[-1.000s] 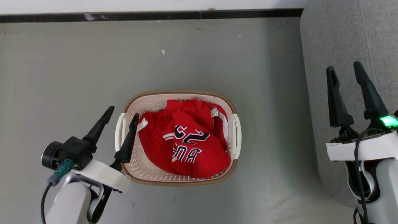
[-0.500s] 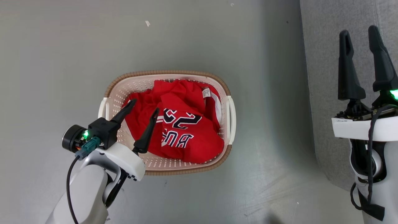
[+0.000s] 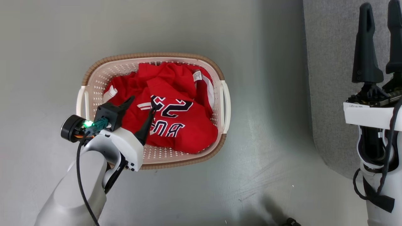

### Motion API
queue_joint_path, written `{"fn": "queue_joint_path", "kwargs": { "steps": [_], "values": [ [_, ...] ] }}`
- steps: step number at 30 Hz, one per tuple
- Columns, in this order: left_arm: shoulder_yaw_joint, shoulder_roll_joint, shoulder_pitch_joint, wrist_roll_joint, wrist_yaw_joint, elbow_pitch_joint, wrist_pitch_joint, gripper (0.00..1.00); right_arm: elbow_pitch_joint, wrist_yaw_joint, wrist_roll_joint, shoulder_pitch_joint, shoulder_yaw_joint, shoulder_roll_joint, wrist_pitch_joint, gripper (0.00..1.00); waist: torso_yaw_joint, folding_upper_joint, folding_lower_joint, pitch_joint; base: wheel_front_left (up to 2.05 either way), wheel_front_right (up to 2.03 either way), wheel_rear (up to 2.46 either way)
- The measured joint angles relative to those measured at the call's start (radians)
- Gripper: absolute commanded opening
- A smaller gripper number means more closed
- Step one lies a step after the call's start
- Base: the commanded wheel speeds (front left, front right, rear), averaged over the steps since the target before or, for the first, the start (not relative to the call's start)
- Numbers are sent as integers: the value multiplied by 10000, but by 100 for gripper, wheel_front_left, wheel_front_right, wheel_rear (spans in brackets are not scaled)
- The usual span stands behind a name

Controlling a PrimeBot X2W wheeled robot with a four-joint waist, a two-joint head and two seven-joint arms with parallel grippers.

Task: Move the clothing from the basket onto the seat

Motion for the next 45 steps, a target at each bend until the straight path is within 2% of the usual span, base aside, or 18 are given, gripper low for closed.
{"fn": "queue_joint_path", "kwargs": {
  "steps": [8,22,28,38,42,44,45],
  "values": [
    [-238,-90,-824,-453,0,1055,997,100,-228,0,-17,-359,261,15,0,100,-330,0,0,662,0,0,0],
    [-435,29,-1946,-437,0,2261,1611,100,-343,0,0,-884,476,46,0,100,-840,0,0,1511,0,0,0],
    [-334,-17,-2271,-527,0,2884,1883,100,-370,0,384,-1141,543,52,-2,100,-1074,0,0,1824,0,0,0],
    [-1413,-84,-2629,-708,0,3139,2368,100,-407,0,790,-1323,596,67,-2,100,-1442,0,-1,2234,0,0,0],
    [-1517,-40,-2866,-792,0,3254,2374,100,-405,0,800,-1406,635,71,-2,100,-1555,0,-1,2353,0,0,0],
    [-1530,10,-3019,-932,0,3275,2360,41,-397,0,807,-1508,642,71,0,100,-1597,0,-1,2394,0,0,0],
    [-1540,27,-3078,-986,0,3289,2355,0,-391,0,813,-1536,642,71,-2,100,-1616,0,0,2408,0,0,0]
  ]
}}
